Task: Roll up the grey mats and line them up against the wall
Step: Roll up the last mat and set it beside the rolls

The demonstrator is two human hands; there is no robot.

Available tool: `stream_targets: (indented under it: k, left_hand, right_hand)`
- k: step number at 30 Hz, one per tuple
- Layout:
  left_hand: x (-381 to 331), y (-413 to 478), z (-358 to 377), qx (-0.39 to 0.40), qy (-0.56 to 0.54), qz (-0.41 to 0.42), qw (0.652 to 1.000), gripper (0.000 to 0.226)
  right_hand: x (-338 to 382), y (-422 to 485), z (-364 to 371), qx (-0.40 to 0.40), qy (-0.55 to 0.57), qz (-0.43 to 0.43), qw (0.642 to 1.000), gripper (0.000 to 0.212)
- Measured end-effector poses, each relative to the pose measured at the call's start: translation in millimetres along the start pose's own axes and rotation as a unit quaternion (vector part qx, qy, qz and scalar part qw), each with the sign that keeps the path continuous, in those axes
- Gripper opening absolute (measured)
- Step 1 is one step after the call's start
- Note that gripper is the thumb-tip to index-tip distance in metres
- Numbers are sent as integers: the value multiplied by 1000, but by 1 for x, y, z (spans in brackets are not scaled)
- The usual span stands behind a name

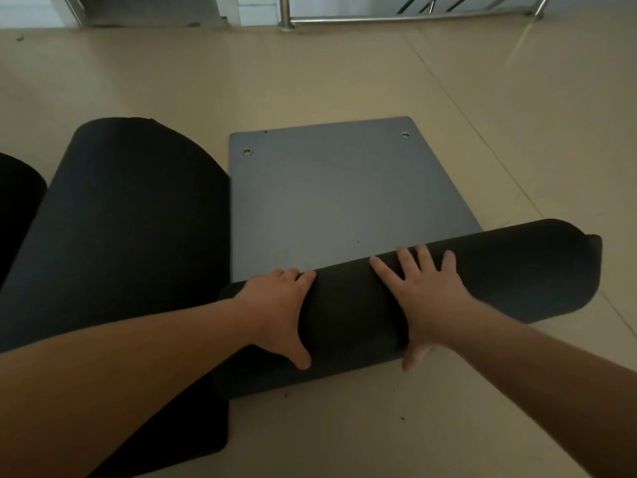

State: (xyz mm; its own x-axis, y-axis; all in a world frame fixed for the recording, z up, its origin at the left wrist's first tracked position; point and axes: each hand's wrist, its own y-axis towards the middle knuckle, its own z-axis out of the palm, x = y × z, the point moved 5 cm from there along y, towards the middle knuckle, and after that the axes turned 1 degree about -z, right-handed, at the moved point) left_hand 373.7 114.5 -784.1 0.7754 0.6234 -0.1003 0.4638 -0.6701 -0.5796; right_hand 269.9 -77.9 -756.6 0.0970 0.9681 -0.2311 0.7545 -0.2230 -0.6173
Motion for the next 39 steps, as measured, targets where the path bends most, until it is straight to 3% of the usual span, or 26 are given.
stream_targets:
  k: [3,6,13,15,18,20,22,24,25,28,30,33,36,39]
  left_hand:
    - [-3,-1,0,2,12,3,1000,147]
    - [-10,-12,10,-15,31,2,999,155]
    - [-19,-25,-5,-40,-2,31,999,143]
    - [-30,-28,-11,8,-66,49,997,135]
    - [-52,-29,-1,142,-187,73,969,117]
    - [-62,-23,12,221,-229,76,945,112]
    - [-59,-13,18,238,-238,65,939,115]
    - [-48,-2,14,228,-250,49,940,123]
    - [-40,2,10,219,-253,43,941,125]
    - [-17,8,-3,178,-241,26,954,122]
    - [-7,8,-7,143,-224,14,964,113]
    - [4,0,-19,71,-207,7,976,86]
    - [11,-12,-42,-70,-146,0,987,56]
    - [5,-31,-51,-124,-90,12,988,58]
  right_hand:
    - [-4,1,13,-92,-8,-21,996,155]
    - [-11,-6,8,-125,-10,-43,991,145]
    - [-20,-17,-8,-91,27,-60,994,132]
    - [-32,-28,-11,-16,59,-64,996,132]
    - [-48,-52,-3,96,145,-81,981,131]
    - [-50,-65,6,107,132,-75,983,128]
    - [-50,-75,6,75,130,-58,987,113]
    - [-45,-80,4,58,134,-54,988,99]
    - [-42,-80,4,65,125,-51,989,102]
    - [-22,-81,13,113,49,-30,992,144]
    - [-9,-73,14,94,21,-14,995,148]
    - [-12,-54,-4,73,49,-18,996,138]
    - [-25,-37,-26,41,137,-9,990,117]
    - [-30,-17,-47,-39,172,33,984,89]
